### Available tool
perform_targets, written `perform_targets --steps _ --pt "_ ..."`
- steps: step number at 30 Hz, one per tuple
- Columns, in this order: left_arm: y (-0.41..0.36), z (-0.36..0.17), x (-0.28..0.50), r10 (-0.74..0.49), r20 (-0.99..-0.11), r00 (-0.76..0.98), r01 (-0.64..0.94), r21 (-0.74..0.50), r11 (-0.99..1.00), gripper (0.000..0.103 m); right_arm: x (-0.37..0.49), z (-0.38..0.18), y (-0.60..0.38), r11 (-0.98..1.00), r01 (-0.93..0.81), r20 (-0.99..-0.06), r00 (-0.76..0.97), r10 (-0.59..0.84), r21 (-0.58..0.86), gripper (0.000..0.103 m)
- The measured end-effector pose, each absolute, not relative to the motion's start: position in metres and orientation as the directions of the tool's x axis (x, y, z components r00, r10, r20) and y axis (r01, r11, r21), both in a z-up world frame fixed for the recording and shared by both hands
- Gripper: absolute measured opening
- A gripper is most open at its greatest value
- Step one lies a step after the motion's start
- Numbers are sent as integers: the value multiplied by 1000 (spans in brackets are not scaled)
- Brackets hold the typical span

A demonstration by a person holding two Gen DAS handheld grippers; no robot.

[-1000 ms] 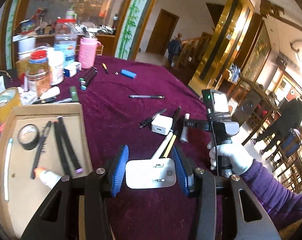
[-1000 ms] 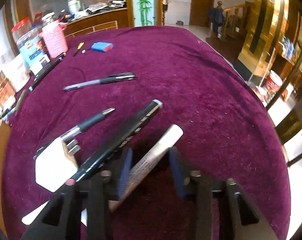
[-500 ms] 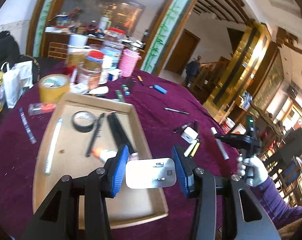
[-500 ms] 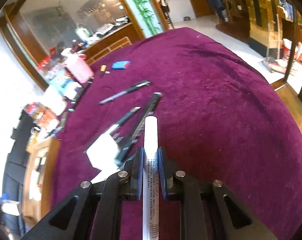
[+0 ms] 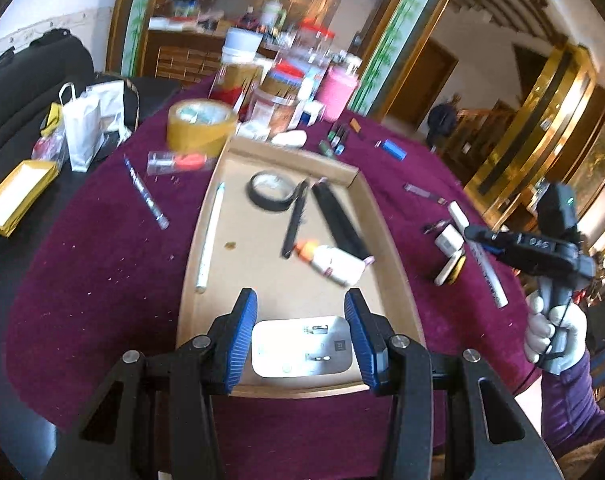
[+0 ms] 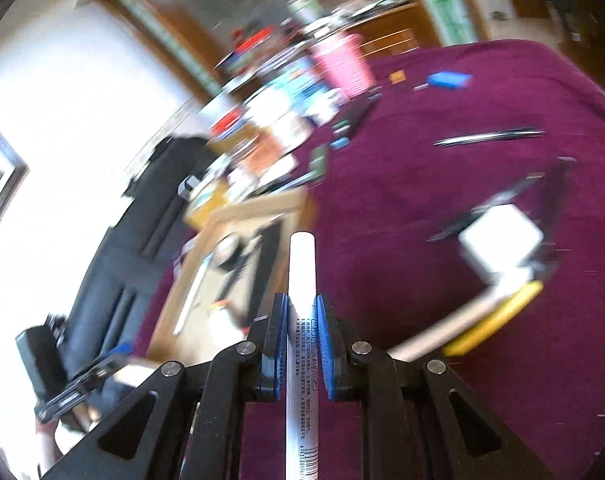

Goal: Organize rigid objects
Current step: 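Grasp the white marker with the right tool while the left tool carries the charger to the tray, then release the charger in the tray with the left tool while the right tool drops the marker there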

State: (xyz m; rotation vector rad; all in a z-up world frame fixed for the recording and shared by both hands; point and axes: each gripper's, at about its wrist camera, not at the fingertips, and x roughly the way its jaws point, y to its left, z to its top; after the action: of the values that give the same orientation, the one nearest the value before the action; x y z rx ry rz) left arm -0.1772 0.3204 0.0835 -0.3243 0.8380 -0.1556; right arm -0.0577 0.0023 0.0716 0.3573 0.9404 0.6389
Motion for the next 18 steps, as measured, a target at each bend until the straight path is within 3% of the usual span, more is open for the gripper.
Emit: perform_targets --steps 8,18 --pt "327 62 -120 -251 -796 551 -29 -319 947 45 -69 51 110 660 -478 -654 211 726 579 16" --pt "332 49 -56 -260 -823 506 -71 -340 938 41 -66 15 173 670 -522 -738 110 666 528 17"
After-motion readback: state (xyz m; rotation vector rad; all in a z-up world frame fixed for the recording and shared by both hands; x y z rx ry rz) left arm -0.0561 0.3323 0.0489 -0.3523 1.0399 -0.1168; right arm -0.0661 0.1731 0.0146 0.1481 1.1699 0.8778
